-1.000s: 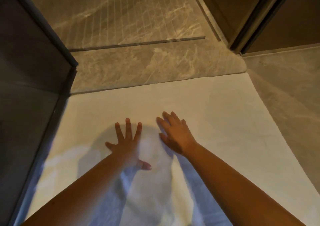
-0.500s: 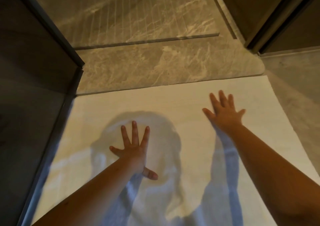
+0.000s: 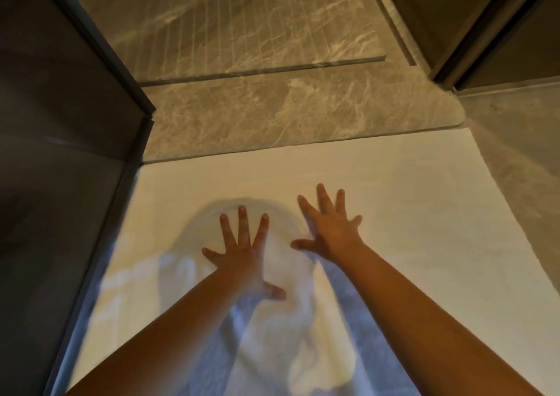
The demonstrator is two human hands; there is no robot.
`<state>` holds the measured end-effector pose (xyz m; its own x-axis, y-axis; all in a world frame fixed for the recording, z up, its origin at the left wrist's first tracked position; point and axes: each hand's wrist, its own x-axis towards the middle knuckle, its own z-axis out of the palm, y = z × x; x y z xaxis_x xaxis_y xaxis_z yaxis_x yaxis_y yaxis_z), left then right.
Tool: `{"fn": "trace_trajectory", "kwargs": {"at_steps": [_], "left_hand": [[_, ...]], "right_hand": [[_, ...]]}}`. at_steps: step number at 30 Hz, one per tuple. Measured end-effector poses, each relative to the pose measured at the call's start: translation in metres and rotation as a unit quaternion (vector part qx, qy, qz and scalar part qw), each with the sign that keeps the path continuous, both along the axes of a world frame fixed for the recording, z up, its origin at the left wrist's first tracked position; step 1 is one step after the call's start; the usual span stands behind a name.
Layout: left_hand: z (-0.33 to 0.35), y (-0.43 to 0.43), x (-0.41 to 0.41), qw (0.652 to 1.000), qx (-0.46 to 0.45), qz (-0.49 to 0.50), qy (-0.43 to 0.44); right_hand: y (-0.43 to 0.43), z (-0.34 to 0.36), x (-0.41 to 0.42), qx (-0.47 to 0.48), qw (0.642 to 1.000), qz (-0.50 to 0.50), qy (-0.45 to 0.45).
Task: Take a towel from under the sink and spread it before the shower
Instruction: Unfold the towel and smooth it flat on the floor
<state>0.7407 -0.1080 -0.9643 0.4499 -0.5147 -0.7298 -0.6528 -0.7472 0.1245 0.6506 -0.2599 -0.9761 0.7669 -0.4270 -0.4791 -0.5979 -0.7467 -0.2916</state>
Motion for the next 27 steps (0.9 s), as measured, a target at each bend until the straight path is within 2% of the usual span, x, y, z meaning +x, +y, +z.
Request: {"fn": "trace_trajectory", "kwargs": {"at_steps": [3, 6, 9, 24, 27], "left_hand": [[-0.003, 0.011, 0.017, 0.99, -0.107, 0.037, -0.081], [-0.008, 0.029, 0.052, 0.975, -0.12, 0.112, -0.149], [-0.016, 0.045, 0.084, 0.977, -0.094, 0.149, -0.12], [-0.021, 0.054, 0.109, 0.99, -0.058, 0.094, -0.083], [-0.02, 0.051, 0.097, 0.984, -0.091, 0.073, -0.133]], "right_hand": [[-0.004, 0.003, 0.003, 0.015, 1.0, -0.017, 0.019], [-0.003, 0.004, 0.005, 0.017, 0.999, -0.018, 0.037], [-0.002, 0.005, 0.004, 0.021, 0.999, -0.026, 0.038], [-0.001, 0.009, 0.008, 0.035, 0.996, -0.048, 0.065], [-0.001, 0.008, 0.008, 0.034, 0.996, -0.049, 0.062]]}}
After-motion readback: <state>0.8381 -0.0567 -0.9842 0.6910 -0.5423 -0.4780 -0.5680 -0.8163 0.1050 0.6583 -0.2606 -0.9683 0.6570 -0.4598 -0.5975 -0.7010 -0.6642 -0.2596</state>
